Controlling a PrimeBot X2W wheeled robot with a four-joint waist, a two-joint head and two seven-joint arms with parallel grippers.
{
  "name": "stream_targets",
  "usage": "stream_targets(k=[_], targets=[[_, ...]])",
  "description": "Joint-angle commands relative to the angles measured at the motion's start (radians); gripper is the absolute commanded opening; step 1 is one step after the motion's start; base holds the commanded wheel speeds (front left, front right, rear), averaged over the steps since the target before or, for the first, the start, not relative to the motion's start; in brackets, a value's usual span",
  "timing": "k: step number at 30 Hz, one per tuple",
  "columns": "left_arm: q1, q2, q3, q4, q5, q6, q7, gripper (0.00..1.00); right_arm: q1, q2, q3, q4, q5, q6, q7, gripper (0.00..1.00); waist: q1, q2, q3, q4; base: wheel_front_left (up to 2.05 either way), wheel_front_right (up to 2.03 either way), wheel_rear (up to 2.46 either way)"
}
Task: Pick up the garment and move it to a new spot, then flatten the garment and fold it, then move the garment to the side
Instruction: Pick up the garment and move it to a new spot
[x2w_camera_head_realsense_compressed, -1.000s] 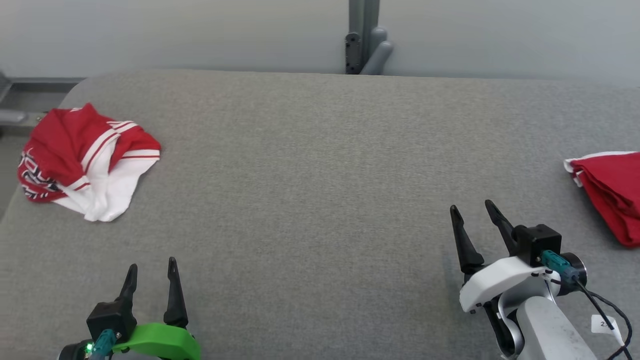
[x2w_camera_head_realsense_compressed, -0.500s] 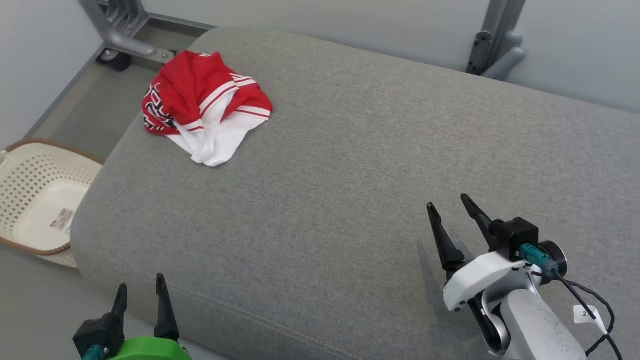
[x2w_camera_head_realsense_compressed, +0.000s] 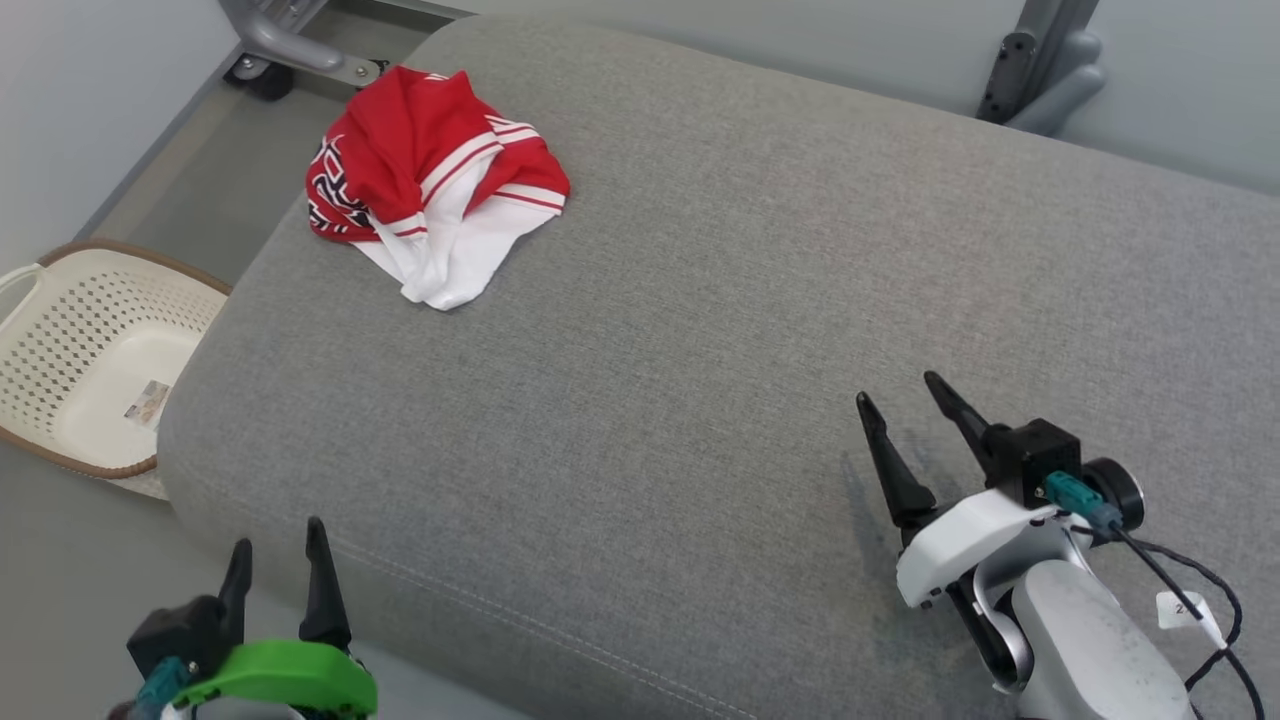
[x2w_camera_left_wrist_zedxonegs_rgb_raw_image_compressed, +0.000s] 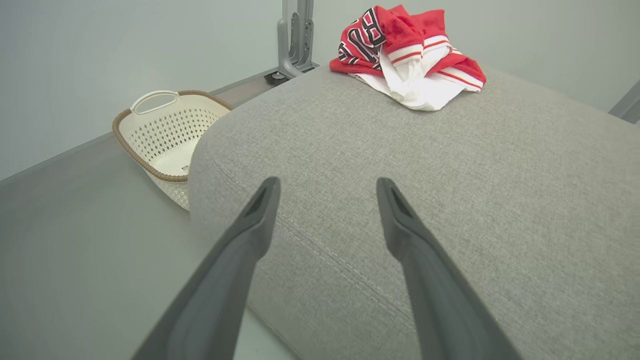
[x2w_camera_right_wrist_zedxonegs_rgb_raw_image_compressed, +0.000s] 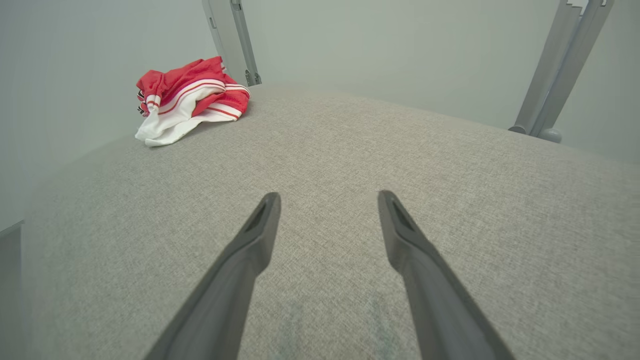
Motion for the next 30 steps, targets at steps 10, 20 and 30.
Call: stream_targets(k=[10,20,30], targets=[[-0.313,0.054,0.095,0.142,0.052,-0.09,0.0,1.0,-0.09,-0.079,0.025,-0.097,0.003,-0.001,-0.003,1.0,0.0,0.0,0.195,-0.162,0.0,0.0,0.0],[-0.59,0.188,0.084,0.365,0.013,-0.101,0.0,1.0,-0.151,-0.135,0.036,-0.199,0.013,-0.001,-0.003,1.0,0.0,0.0,0.325,-0.284,0.0,0.0,0.0],[-0.779,0.28,0.097,0.611,-0.047,-0.038,0.002,1.0,-0.158,-0.173,-0.015,-0.29,0.017,-0.001,-0.003,1.0,0.0,0.0,0.436,-0.387,0.0,0.0,0.0]])
